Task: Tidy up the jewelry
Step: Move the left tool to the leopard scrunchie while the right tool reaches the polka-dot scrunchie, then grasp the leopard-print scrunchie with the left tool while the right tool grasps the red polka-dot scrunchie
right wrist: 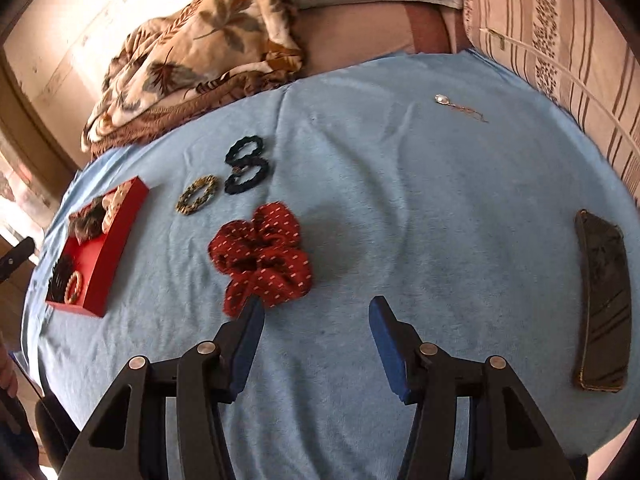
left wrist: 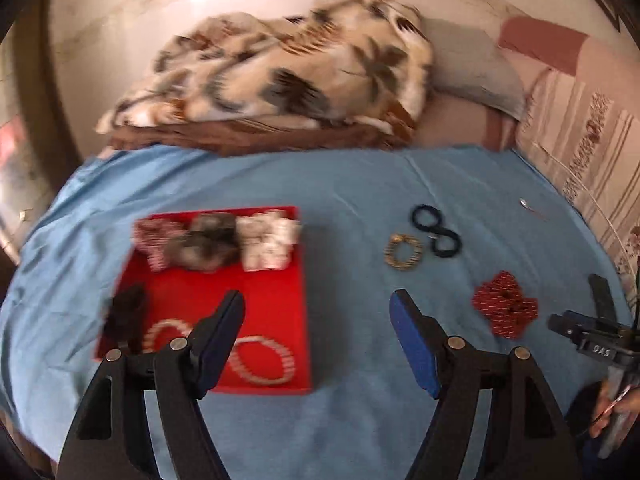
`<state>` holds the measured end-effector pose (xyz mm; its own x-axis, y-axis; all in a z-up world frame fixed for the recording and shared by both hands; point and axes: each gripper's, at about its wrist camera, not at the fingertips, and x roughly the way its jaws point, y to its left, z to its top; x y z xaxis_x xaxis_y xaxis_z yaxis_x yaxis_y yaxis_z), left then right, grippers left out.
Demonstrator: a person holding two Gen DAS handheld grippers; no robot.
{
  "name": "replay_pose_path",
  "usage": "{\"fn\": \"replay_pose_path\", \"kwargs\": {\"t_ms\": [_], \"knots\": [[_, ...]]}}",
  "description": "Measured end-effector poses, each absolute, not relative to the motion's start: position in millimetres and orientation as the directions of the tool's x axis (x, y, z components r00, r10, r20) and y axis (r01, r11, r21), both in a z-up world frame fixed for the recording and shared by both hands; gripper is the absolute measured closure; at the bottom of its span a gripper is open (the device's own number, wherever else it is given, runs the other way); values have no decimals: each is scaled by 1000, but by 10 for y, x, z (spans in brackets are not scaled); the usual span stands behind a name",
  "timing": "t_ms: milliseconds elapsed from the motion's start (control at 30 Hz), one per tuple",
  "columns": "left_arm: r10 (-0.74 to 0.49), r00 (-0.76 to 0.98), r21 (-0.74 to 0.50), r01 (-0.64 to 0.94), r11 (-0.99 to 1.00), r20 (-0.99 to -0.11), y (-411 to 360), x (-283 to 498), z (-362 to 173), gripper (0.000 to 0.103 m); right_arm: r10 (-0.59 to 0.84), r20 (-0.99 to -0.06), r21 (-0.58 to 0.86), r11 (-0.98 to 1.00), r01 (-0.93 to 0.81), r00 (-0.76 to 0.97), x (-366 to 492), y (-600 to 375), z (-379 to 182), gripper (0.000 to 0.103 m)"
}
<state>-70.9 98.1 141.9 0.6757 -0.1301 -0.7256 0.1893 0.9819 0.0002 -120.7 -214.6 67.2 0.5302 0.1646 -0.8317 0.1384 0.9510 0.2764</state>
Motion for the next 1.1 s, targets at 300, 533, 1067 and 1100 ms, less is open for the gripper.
{"fn": "replay_pose_path", "kwargs": {"t_ms": [300, 533, 1067, 1100], "knots": [[-150, 554, -44, 199, 979, -819, 425, 58, 980, 29, 221, -782, 367, 919, 145, 583, -900, -2303, 547, 43], [-140, 482, -68, 164, 984, -865, 323, 665, 551, 44, 263, -777, 390, 914, 110, 573, -675, -2195, 408, 42], [-123, 447, -19, 230, 973, -886, 24, 869, 137, 65, 236, -810, 307, 951, 44, 537, -523, -1918, 230, 42], [-124, 446, -20, 230, 973, -887, 21, 869, 135, 65, 233, -810, 303, 952, 44, 538, -520, -1914, 227, 42]]}}
